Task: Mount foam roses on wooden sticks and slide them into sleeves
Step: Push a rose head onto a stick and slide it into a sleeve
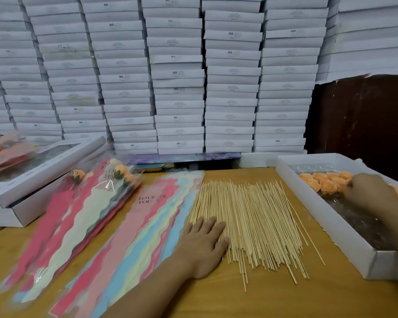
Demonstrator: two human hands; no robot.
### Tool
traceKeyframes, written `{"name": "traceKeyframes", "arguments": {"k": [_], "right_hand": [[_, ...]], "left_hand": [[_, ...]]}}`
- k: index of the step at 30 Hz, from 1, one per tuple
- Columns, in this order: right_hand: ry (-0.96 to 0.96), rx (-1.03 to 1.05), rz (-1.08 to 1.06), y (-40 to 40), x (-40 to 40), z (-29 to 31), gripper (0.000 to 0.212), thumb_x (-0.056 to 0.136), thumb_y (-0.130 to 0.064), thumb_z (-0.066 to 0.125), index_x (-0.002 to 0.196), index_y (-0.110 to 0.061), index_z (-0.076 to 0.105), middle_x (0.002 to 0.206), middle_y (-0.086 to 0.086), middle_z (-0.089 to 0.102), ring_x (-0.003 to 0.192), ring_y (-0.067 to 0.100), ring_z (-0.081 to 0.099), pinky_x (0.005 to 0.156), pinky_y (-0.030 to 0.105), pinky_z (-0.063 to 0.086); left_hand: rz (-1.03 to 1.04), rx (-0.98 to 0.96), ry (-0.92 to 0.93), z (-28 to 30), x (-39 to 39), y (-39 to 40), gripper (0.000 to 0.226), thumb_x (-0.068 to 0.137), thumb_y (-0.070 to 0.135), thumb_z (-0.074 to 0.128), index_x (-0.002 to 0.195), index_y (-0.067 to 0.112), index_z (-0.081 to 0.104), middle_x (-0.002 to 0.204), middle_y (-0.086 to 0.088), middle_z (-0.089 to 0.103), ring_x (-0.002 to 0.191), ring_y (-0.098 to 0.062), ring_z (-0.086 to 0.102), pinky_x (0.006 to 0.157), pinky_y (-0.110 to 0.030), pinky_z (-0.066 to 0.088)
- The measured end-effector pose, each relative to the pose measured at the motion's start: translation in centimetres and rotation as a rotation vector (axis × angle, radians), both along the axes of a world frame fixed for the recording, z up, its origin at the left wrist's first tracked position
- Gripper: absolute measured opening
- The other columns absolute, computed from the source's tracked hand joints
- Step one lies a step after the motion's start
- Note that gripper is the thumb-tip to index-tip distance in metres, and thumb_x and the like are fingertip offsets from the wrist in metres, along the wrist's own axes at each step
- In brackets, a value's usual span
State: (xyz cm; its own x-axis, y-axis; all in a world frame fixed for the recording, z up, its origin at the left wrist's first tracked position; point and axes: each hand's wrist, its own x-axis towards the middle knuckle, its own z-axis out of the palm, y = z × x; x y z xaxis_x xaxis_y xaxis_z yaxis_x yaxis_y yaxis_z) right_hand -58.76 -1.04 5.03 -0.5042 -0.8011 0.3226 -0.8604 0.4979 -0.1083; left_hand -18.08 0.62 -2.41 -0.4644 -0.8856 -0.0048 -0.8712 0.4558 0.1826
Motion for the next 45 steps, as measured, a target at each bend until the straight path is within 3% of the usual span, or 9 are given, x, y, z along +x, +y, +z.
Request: {"name": "traceKeyframes", "arguments": {"k": [10,13,17,21,24,27,33,39,45], "right_hand": [[-0.233,-0.314,0.580,2.1,10.3,6.7,0.021,0.092,-0.008,0.056,0.093,-0.012,0.076,0.106,0.003,0.067,0.104,0.029,0.059,0.085,0.038,0.048],[-0.353,-0.213,0.796,3.2,14.6,5.4,0.021,0.097,-0.021,0.056,0.108,-0.030,0.072,0.123,-0.007,0.061,0.112,0.011,0.051,0.091,0.022,0.039],[-0.297,0.007,0.972,4.6,19.8,2.1,0.032,0.100,-0.027,0.052,0.131,-0.030,0.060,0.138,-0.016,0.053,0.130,0.003,0.038,0.116,0.034,0.029],[-0.299,0.083,1.106,5.7,23.2,-0.4,0.036,0.100,-0.029,0.051,0.135,-0.030,0.057,0.138,-0.019,0.049,0.130,-0.001,0.034,0.113,0.025,0.022],[-0.295,0.055,1.157,5.7,24.3,-1.2,0.036,0.099,-0.026,0.052,0.134,-0.025,0.059,0.137,-0.016,0.051,0.128,0.000,0.036,0.107,0.009,0.021],[-0.371,0.031,1.158,5.5,24.4,-1.8,0.041,0.099,-0.029,0.053,0.139,-0.029,0.053,0.139,-0.021,0.046,0.126,-0.009,0.034,0.096,-0.002,0.020],[-0.533,-0.260,0.735,4.3,21.8,-2.2,0.035,0.098,-0.025,0.056,0.133,-0.028,0.056,0.129,-0.012,0.057,0.103,0.001,0.054,0.092,0.023,0.048],[-0.375,-0.011,0.543,4.1,20.2,-4.0,0.051,0.096,-0.038,0.059,0.142,-0.020,0.048,0.113,-0.006,0.062,0.093,0.008,0.060,0.071,0.024,0.047],[-0.371,0.014,0.473,3.9,20.1,-4.3,0.046,0.095,-0.030,0.058,0.140,-0.018,0.050,0.095,-0.008,0.062,0.082,0.011,0.060,0.061,0.027,0.046]], "left_hand": [[0.009,-0.017,0.030,-0.2,0.0,0.0,0.063,0.102,0.063,0.016,0.159,0.040,0.007,0.169,0.011,0.001,0.155,-0.015,-0.007,0.123,-0.040,-0.007],[0.016,-0.048,0.144,-0.2,0.2,0.1,0.070,0.099,0.068,0.023,0.160,0.037,0.008,0.168,0.010,0.009,0.155,-0.014,0.002,0.124,-0.038,-0.001],[0.027,-0.111,0.395,0.4,0.3,0.6,0.085,0.086,0.078,0.036,0.157,0.032,0.025,0.154,0.008,0.042,0.141,-0.012,0.037,0.119,-0.034,0.028],[0.007,-0.151,0.628,0.7,0.2,1.0,0.036,0.085,0.056,0.057,0.115,0.036,0.056,0.101,0.015,0.066,0.094,-0.001,0.060,0.083,-0.033,0.052],[0.016,-0.121,0.725,0.9,0.5,1.1,0.027,0.080,0.036,0.063,0.107,0.037,0.062,0.093,0.016,0.068,0.089,0.000,0.062,0.075,-0.026,0.053],[0.035,-0.080,0.820,0.8,0.8,1.0,0.027,0.084,0.025,0.069,0.105,0.040,0.063,0.091,0.013,0.071,0.085,-0.002,0.064,0.071,-0.021,0.052],[0.210,-0.023,1.037,1.6,1.2,0.9,0.044,0.083,0.045,0.077,0.123,0.037,0.060,0.104,0.002,0.066,0.086,-0.014,0.067,0.077,-0.029,0.059],[0.250,0.032,1.115,1.8,1.4,0.7,0.060,0.074,0.038,0.085,0.128,0.034,0.059,0.109,-0.004,0.064,0.089,-0.017,0.064,0.062,-0.011,0.050],[0.236,0.117,1.140,1.7,1.5,0.4,0.066,0.076,0.033,0.085,0.135,0.036,0.053,0.099,-0.008,0.074,0.086,-0.019,0.070,0.070,-0.026,0.055]]}}
